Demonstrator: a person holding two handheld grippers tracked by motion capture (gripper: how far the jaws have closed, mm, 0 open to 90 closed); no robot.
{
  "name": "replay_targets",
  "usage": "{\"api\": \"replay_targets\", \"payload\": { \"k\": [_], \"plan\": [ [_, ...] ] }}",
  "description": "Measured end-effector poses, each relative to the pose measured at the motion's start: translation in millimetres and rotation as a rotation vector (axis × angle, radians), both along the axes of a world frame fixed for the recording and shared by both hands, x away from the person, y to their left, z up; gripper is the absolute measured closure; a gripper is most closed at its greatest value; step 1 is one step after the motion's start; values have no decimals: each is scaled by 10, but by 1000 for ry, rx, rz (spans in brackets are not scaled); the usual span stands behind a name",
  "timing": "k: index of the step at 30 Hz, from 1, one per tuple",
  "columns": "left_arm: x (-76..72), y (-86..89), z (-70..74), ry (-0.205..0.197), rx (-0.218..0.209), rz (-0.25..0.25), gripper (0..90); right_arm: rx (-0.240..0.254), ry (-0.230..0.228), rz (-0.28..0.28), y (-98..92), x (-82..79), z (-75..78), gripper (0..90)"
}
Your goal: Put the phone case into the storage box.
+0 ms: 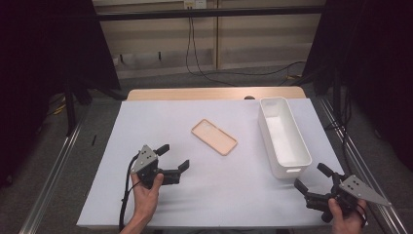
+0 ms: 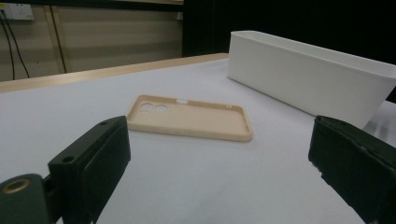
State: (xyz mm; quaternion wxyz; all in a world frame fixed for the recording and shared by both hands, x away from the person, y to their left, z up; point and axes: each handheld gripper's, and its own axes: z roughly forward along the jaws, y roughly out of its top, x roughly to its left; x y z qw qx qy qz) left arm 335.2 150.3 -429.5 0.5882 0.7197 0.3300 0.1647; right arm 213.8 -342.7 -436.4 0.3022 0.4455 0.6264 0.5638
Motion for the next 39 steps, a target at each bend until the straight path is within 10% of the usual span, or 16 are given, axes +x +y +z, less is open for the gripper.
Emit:
{"api": "replay_targets", "payload": {
  "k": [20, 39],
  "plan": [
    [96, -365, 72, -8, 34, -161, 76, 6, 10, -2, -4, -3, -8, 0],
    [395, -802, -3, -8, -4, -171, 22, 6, 10, 9, -1, -15, -7, 0]
  ]
}}
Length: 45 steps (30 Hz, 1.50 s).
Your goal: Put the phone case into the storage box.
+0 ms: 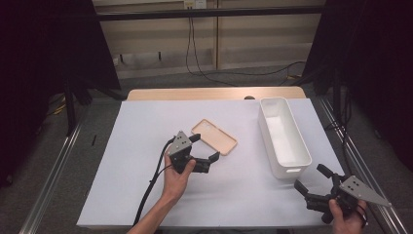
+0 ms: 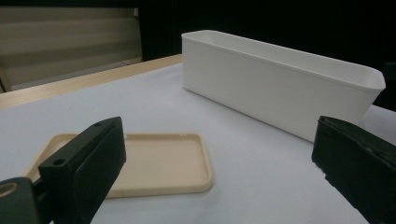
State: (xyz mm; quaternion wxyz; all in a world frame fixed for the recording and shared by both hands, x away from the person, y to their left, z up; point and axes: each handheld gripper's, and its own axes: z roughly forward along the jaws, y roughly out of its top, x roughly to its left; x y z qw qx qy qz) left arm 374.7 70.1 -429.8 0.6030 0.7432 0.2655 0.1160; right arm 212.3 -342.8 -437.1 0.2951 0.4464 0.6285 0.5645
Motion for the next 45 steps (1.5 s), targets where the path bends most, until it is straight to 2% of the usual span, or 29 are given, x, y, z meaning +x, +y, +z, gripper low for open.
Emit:
{"api": "replay_targets", "payload": {
  "k": [2, 3, 6, 7, 9, 11, 14, 15, 16, 24, 30, 38, 39, 41, 45],
  "plan": [
    [27, -9, -26, 8, -13, 0, 15, 2, -1, -1, 0, 0, 0, 0],
    [56, -25, -48, 0, 1, 8, 38, 2, 1, -1, -1, -1, 0, 0],
    [99, -45, -52, 3, 10, 16, 28, 4, 0, -3, -1, 1, 0, 0],
    [125, -57, -52, 12, -6, 14, 27, 2, 0, 0, 0, 1, 0, 0],
    [181, -88, -48, 13, 1, 26, 26, 2, 1, 1, 2, 0, 0, 0],
    [249, -125, -50, 8, -13, 35, 32, 1, 1, 3, 2, 6, -3, 0],
    [288, -154, -39, 0, -5, 37, 31, 3, 1, 3, -1, 8, -4, 0],
    [318, -186, -22, 17, -17, 26, 47, 4, 3, 1, -3, 8, -6, 0],
    [318, -186, -22, 17, -17, 26, 46, 4, 3, 1, -3, 8, -6, 0],
    [409, -333, 76, -6, -34, 21, 50, 5, 2, 0, -8, 5, -5, 0],
    [499, -423, 118, -26, -31, 17, 73, 7, 3, -5, -14, 0, -7, 0],
    [585, -529, 121, -38, -10, 9, 169, 8, 0, -1, -17, 1, -8, 0],
    [604, -552, 106, -25, -13, 11, 178, 9, 0, -2, -18, 3, -9, 0],
    [626, -571, 103, -31, -1, 6, 213, 11, 1, -3, -16, 5, -9, 0],
    [664, -604, 107, -17, -24, -4, 256, 8, 0, -1, -18, 6, -11, 0]
  ]
}}
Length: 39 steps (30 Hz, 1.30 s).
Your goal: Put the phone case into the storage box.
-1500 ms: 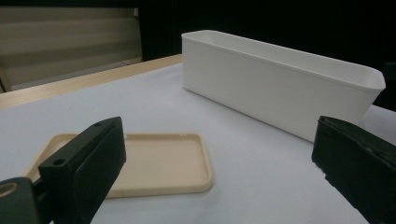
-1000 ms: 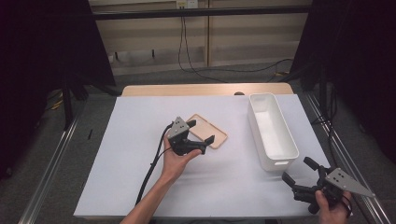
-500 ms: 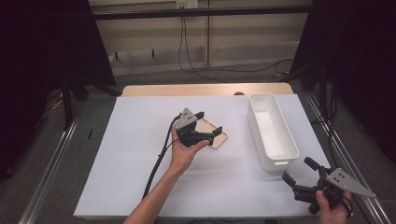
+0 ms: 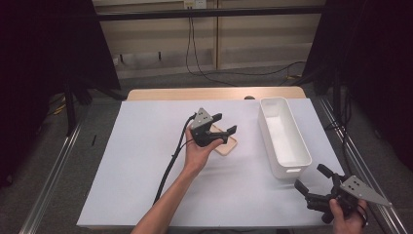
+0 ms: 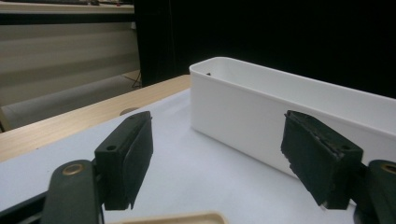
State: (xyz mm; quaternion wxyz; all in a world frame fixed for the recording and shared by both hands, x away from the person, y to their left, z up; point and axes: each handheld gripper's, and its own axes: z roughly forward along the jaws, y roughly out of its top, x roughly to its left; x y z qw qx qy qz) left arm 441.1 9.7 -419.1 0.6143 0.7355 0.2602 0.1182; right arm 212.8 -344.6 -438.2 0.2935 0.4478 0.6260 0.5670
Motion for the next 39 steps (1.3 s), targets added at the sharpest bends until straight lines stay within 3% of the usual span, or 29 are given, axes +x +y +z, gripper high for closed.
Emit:
{"api": "replay_targets", "payload": {
  "k": [1, 8, 9, 17, 23, 30, 35, 36, 37, 38, 39],
  "plan": [
    [18, -24, -4, -6, 3, 4, 320, -1, 1, 1, 0, 0, -1, 0],
    [75, -76, -21, -16, 9, -22, 508, 0, 1, 3, -2, -1, -1, 0],
    [79, -82, -27, -5, -5, -19, 533, -1, 1, 2, -2, -1, -2, 0],
    [123, -100, -73, 3, 6, -45, 761, -1, 1, 4, -2, -1, -3, 0],
    [181, -95, -130, 46, 12, -66, 889, -1, 1, 3, -5, -3, -4, 0],
    [239, -113, -152, 98, 55, -95, 900, -3, 3, 7, -2, -2, -5, 0],
    [260, -175, -108, 127, 115, -110, 900, -4, 2, 8, 2, -5, -3, 0],
    [280, -195, -85, 153, 151, -119, 900, -4, 0, 8, 1, -7, -3, 0],
    [280, -195, -85, 153, 151, -119, 900, -4, 0, 8, 1, -7, -3, 0],
    [297, -218, -69, 168, 180, -121, 900, -5, 0, 8, 0, -8, -3, 0],
    [297, -218, -69, 168, 180, -121, 900, -5, 0, 8, 0, -8, -3, 0]
  ]
}}
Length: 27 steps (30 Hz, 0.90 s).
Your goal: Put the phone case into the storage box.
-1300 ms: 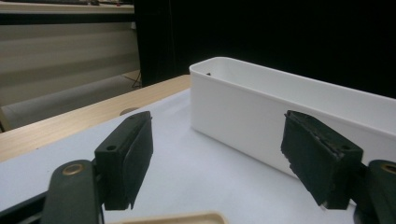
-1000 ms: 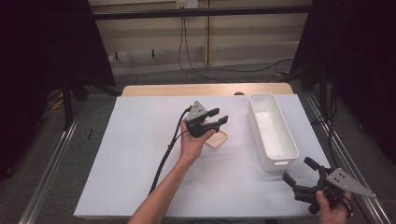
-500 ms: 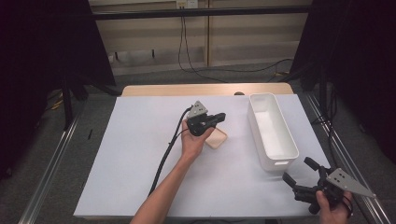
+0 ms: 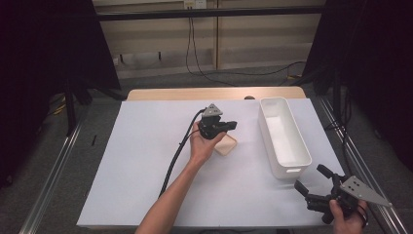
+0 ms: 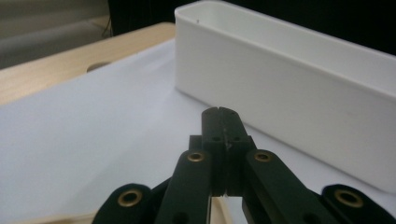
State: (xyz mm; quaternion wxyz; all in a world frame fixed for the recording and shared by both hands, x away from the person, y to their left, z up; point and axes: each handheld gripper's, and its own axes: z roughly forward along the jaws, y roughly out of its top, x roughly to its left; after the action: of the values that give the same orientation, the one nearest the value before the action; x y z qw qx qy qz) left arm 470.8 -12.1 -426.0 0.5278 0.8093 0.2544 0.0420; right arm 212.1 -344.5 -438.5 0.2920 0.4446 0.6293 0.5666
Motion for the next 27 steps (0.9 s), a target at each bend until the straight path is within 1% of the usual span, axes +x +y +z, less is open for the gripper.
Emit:
{"api": "replay_targets", "payload": {
  "k": [1, 2, 3, 4, 5, 6, 7, 8, 9, 10, 11, 12, 13, 14, 15, 16, 17, 18, 20, 21, 22, 23, 24, 25, 26, 27],
  "plan": [
    [15, -11, 13, 21, 10, 7, 900, 1, 1, -1, -2, -1, 0, 0],
    [15, -11, 13, 21, 10, 7, 900, 1, 1, -1, -2, -1, 0, 0],
    [23, -23, 19, 25, 28, 8, 900, 3, 2, -3, -2, 0, -1, 0],
    [47, -50, 21, 44, 68, 0, 900, 4, 2, -4, -1, 0, -1, 0],
    [55, -68, 24, 45, 92, 0, 900, 2, 2, -1, -2, 0, -1, 0],
    [55, -68, 24, 45, 92, 0, 900, 2, 2, -1, -2, 0, -1, 0],
    [64, -79, 28, 55, 101, 0, 900, 1, 1, 0, -3, -2, -1, 0],
    [86, -90, 36, 78, 109, 15, 900, 2, 2, 0, -4, -3, 0, 0],
    [86, -90, 36, 78, 109, 15, 900, 2, 1, 0, -4, -4, 0, 0],
    [101, -94, 36, 98, 113, 22, 900, 2, 1, 0, -4, -4, 0, 0],
    [131, -113, 25, 127, 145, 21, 900, 1, 3, 2, -3, -3, -1, 0],
    [131, -113, 25, 127, 145, 21, 900, 1, 3, 2, -3, -3, -1, 0],
    [145, -121, 20, 135, 161, 21, 900, 0, 2, 2, -2, 0, -2, 0],
    [161, -129, 12, 151, 168, 19, 900, 1, 2, 4, 0, -1, -1, 0],
    [175, -137, 7, 157, 178, 17, 900, 1, 2, 4, 0, -1, -1, 0],
    [186, -148, 0, 169, 186, 26, 900, 0, 2, 4, -1, -3, 0, 0],
    [226, -172, -12, 196, 211, 14, 900, 2, 2, 3, 1, -4, 1, 0],
    [226, -172, -12, 196, 211, 14, 900, -2, 2, 5, -1, -3, -1, 0],
    [259, -201, -28, 213, 249, 8, 900, -1, 3, 5, 1, -1, -1, 0],
    [287, -234, -50, 233, 267, 0, 900, 0, 3, 6, 2, 0, -2, 0],
    [287, -234, -50, 233, 267, 0, 900, 0, 3, 6, 2, 0, -2, 0],
    [306, -270, -77, 252, 290, -3, 900, 0, 4, 6, -1, -1, -2, 0],
    [306, -270, -77, 252, 290, -3, 900, 0, 4, 6, -1, -1, -2, 0],
    [323, -309, -102, 263, 316, -9, 900, 2, 5, 5, -4, -2, -2, 0],
    [323, -309, -102, 263, 316, -9, 900, 2, 5, 5, -4, -2, -2, 0],
    [337, -339, -112, 267, 327, -13, 900, 1, 5, 7, -4, -2, -4, 0]
  ]
}}
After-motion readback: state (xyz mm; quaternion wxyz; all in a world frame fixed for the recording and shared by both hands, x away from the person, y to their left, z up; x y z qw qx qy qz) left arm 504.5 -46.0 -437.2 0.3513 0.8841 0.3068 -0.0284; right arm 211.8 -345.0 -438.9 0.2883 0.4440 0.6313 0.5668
